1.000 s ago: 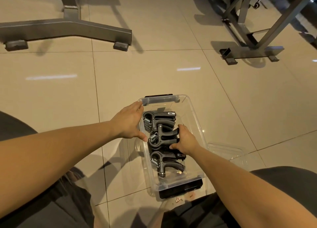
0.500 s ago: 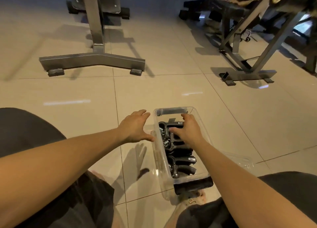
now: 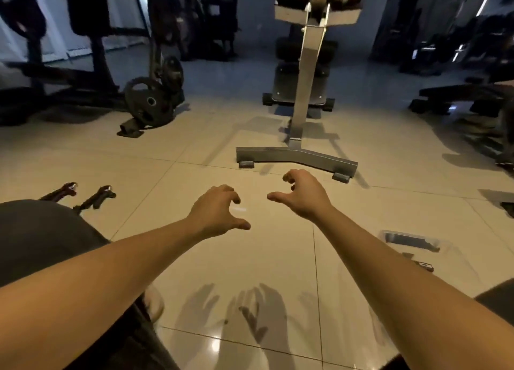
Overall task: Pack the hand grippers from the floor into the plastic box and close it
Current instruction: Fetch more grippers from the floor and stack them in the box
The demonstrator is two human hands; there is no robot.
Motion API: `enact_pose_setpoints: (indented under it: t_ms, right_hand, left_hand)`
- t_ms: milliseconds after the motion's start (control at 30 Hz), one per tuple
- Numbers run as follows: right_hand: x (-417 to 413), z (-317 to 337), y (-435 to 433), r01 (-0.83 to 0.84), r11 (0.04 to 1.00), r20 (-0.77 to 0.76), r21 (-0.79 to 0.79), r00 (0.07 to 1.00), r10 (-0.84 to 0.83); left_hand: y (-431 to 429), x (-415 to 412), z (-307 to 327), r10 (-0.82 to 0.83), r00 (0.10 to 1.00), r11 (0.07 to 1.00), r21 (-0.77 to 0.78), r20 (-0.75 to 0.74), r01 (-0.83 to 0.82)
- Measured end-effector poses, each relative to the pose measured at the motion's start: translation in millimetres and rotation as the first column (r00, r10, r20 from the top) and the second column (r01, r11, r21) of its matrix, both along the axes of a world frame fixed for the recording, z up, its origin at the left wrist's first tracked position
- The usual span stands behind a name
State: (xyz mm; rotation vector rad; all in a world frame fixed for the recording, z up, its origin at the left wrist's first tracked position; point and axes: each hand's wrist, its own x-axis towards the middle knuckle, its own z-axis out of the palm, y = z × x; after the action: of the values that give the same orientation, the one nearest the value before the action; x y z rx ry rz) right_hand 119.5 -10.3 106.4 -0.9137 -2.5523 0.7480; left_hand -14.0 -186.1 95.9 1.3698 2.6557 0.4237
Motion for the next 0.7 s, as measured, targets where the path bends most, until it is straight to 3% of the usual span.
enact_pose_setpoints:
  t_ms: [133, 267, 467, 700]
  right_hand:
    - [-79.8, 8.8, -63.5, -0.139, 0.990, 0.043, 0.020, 0.990, 0.138]
    - [-168.4, 4.5, -132.4, -0.282, 0.959, 0.087, -0.010, 0.956, 0.282]
    - [-276.6, -13.1, -234.0, -0.424, 0.902, 0.050, -0.077, 0.902, 0.428]
    - [-398.6, -23.9, -309.9, -0.457, 0.863, 0.021, -0.213, 0.881, 0.472]
  left_hand:
    - [-96.5, -68.1, -10.8, 0.220, 0.966, 0.965, 0.117, 0.136, -0.237]
    - [-187.8, -123.2, -26.5, 0.400, 0.893, 0.903, 0.078, 0.205, -0.422]
    - [-291.8, -189.0, -20.0, 0.546, 0.809, 0.821, 0.053, 0.218, -0.568]
    - [-378.8, -294.0, 2.2, 0.662, 0.723, 0.732, 0.036, 0.199, -0.680]
